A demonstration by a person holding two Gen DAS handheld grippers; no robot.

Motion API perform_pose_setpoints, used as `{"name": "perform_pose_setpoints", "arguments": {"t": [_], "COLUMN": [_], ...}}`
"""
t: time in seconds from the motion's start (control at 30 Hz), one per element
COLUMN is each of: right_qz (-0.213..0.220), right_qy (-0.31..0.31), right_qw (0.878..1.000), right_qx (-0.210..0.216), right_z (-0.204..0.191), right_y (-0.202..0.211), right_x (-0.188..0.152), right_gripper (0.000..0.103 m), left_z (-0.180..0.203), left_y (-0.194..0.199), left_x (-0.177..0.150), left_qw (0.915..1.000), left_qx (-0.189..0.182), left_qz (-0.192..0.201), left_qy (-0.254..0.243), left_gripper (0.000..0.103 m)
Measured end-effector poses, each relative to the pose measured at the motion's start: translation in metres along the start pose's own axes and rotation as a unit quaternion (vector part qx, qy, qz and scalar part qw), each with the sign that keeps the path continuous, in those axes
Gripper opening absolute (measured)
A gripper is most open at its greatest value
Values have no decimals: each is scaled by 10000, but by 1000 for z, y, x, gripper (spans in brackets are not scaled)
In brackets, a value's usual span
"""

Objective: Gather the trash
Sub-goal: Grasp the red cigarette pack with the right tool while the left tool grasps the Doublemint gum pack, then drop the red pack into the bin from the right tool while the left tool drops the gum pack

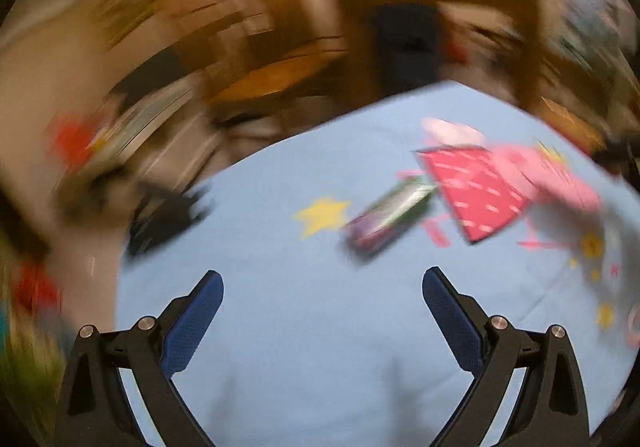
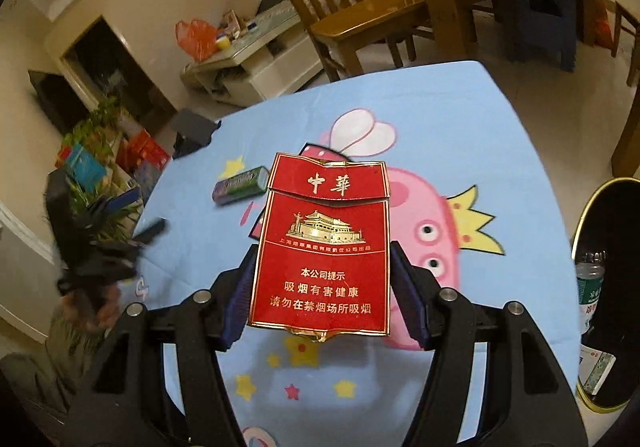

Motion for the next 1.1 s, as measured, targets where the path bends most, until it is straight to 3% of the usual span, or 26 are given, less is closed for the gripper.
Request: {"name": "perform_pose_setpoints", "arguments": {"t": [0.13,0.17,0.23,0.27,0.33,0.4,0.47,0.57,0.67,0.7,0.77,0.8,0.93,1.0,1.1], "right_qz": [22,45,109,133,154,146,170,251,329,351,398,411,458,467,502], "right_qy": [-110,-134,-205,-238,-267,-243,-205,-190,-218,-232,-289,-313,-408,-415,-408], "right_qw": [9999,9999,9997,9996,9995,9996,9996,9994,9991,9990,9987,9985,9979,9979,9978], "right_qx": [-10,-17,-8,10,32,62,77,115,139,139,153,163,181,175,132], "right_z": [11,8,11,11,11,8,3,-2,-4,-3,-2,0,3,3,5], "right_y": [6,6,9,10,11,10,11,14,20,22,27,29,35,38,41], "right_x": [1,1,4,5,8,9,8,9,9,8,6,6,1,-1,-2], "right_gripper": [62,62,62,62,62,62,62,62,62,62,62,62,62,62,62], "left_z": [28,31,36,37,35,36,43,63,89,93,96,96,80,80,85], "left_y": [-43,-52,-79,-86,-86,-80,-68,-46,-21,-14,-3,-1,0,0,-2], "left_x": [33,36,36,36,38,35,28,14,-2,-6,-11,-13,-22,-21,-14], "left_qw": [9920,9905,9871,9867,9858,9851,9914,9971,9947,9944,9965,9906,9649,9609,9679], "left_qx": [-992,-1053,-1093,-1140,-1379,-1530,-1149,-12,542,638,161,-406,-984,-1043,-929], "left_qz": [-201,-271,-553,-583,-562,-548,-378,-355,-458,-536,-811,-1002,-1133,-1192,-1170], "left_qy": [-758,-846,-1031,-1001,-778,-568,-494,-672,-746,-644,150,841,2156,2271,2023], "left_gripper": [96,95,82,82,71,49,35,31,30,30,30,30,32,38,40]}}
Point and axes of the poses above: each gripper's, at about its wrist camera, not at the fingertips, and y roughly against the way its jaws point, z to its right, x to its top, the point moved 8 cm from there along -y, roughly the way its jaws point, and after that the axes turned 2 degrees about x, right-handed, at the moved point
